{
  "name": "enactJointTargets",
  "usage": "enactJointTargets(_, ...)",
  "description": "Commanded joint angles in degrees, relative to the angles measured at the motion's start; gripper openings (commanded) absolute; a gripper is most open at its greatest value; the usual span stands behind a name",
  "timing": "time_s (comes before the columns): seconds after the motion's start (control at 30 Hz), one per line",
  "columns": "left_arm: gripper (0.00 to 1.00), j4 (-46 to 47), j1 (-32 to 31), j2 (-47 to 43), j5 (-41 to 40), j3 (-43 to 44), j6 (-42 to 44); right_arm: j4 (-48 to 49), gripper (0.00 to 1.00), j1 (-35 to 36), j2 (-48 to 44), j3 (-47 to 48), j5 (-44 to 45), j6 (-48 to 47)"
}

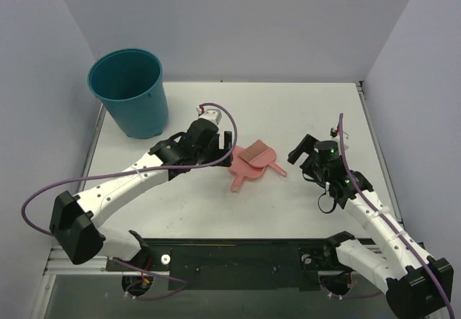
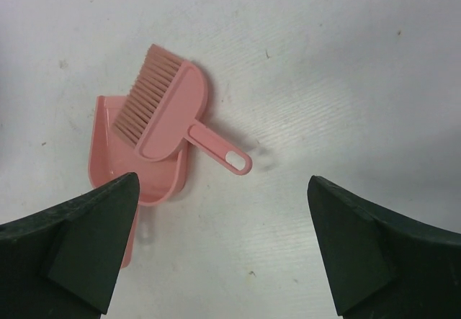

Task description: Sweep away the paper scraps from the table

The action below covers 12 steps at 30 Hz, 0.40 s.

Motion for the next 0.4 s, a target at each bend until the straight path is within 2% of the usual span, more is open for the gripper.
enactJointTargets(0.0,0.95,4.45,0.51,-6.96,-6.88,-1.86,-0.71,-8.07,0.96,3.53,-2.96,8.06,7.64,-7.8)
enactJointTargets(0.13,0.97,5.51,1.48,-9.25,-7.41,-3.62,-0.45,-10.54,0.98,7.58,-3.14,12.9,11.6,-9.74)
enactJointTargets(0.37,0.97,7.0,1.75,-9.34,-7.14,-4.24,0.42,-10.72,0.99,8.29,-3.14,13.96,12.57,-9.83)
